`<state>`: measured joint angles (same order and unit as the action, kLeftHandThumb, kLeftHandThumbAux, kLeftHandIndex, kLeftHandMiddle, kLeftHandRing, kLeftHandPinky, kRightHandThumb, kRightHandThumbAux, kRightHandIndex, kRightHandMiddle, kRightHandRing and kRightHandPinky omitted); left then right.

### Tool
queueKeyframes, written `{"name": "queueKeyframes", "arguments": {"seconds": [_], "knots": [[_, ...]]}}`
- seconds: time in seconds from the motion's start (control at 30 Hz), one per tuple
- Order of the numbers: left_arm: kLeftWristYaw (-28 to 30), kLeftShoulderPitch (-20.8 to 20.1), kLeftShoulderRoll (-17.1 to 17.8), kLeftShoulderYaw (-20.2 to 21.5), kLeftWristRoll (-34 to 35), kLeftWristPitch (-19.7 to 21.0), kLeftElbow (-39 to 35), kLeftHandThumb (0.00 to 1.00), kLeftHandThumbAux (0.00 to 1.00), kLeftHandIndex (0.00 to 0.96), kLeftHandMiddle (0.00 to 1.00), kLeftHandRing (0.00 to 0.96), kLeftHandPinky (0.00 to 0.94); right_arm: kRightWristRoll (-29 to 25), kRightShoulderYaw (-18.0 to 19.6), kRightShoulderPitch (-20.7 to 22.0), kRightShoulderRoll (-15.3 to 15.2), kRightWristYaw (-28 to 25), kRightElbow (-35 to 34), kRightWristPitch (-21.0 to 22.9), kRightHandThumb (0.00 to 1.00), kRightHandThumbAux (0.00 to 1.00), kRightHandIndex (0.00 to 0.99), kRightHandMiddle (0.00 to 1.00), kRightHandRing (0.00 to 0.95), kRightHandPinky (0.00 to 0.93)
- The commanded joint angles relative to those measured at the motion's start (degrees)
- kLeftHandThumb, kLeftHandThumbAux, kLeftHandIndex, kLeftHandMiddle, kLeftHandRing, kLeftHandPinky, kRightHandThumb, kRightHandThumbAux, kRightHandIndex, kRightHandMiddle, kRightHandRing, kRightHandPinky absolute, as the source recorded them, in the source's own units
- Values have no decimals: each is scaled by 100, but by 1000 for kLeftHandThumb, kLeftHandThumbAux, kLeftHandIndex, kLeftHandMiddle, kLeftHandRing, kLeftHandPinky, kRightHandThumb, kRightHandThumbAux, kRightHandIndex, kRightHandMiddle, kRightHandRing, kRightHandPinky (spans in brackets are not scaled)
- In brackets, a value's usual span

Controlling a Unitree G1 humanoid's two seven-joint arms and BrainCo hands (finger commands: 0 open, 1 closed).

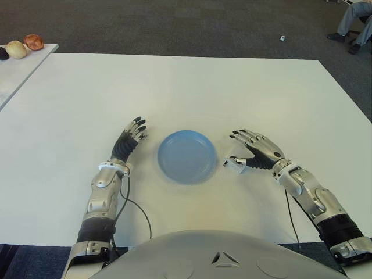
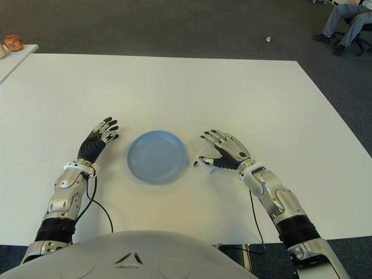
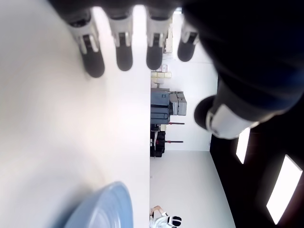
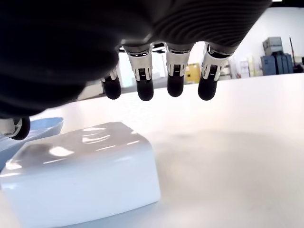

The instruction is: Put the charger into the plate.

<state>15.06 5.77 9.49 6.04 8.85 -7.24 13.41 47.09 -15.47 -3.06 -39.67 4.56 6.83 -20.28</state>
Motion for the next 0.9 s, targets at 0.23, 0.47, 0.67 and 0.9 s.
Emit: {"name": "queueKeyframes", "arguments": {"seconds": [0.23, 0.47, 0.67, 0.9], "knots": [[-37, 23, 104, 40, -76, 115, 33, 0, 598, 45, 103, 106, 113, 345, -183, -17, 62, 560, 324, -52, 266, 191, 0, 0, 0, 0], [-98, 38, 103, 35, -105, 179, -40, 0, 597, 51, 105, 108, 119, 525, -288, -4, 37, 883, 447, -42, 265, 185, 0, 0, 0, 0], [-118, 56, 107, 41, -136, 249, -107, 0, 595, 58, 107, 112, 128, 668, -375, 18, 13, 1086, 531, -36, 265, 178, 0, 0, 0, 0], [-72, 65, 98, 54, -114, 308, -153, 0, 598, 55, 106, 111, 120, 777, -462, 8, -47, 1164, 561, 9, 261, 176, 0, 0, 0, 0]]}}
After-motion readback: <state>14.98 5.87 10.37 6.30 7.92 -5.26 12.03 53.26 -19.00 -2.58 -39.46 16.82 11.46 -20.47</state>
